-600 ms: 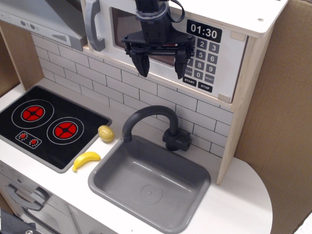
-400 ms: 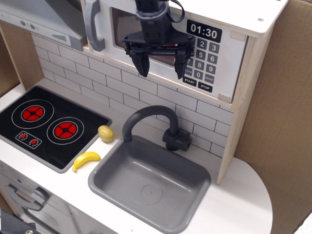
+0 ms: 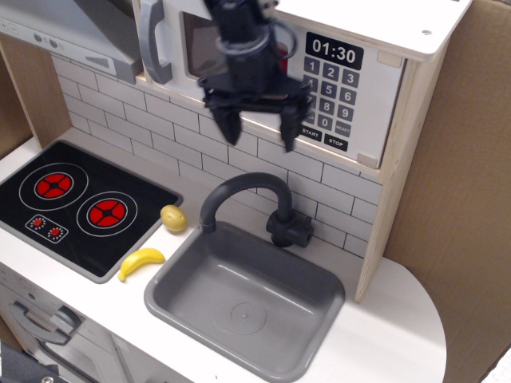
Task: Open microwave
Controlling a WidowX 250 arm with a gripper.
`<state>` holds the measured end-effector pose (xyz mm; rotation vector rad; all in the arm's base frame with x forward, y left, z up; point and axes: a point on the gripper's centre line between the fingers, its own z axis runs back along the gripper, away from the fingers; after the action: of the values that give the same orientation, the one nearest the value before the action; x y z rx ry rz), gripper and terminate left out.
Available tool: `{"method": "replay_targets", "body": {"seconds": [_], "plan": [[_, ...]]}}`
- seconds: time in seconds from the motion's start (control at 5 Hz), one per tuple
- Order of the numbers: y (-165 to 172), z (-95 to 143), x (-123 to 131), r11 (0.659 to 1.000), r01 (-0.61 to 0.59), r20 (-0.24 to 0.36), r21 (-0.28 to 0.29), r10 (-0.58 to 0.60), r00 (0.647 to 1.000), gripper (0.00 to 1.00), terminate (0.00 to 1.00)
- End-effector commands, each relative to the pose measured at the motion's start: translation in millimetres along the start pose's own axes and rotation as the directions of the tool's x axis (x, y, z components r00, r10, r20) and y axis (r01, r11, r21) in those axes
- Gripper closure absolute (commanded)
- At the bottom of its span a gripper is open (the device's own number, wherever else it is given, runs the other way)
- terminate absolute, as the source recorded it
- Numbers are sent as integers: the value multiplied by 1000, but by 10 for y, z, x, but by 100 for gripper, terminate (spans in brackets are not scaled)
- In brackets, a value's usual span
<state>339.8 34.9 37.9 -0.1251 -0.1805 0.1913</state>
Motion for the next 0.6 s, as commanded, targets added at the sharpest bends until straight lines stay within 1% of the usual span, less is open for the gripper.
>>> {"method": "replay_targets", "body": {"seconds": [0.0,0.2,0.4], "plan": [[570,549,132,996,71,141,56,-78,987,0,0],[737,630,266,993,90,184,75,-102,978,0,0],[779,637,424,990,123,195,62,-133,972,0,0]]}}
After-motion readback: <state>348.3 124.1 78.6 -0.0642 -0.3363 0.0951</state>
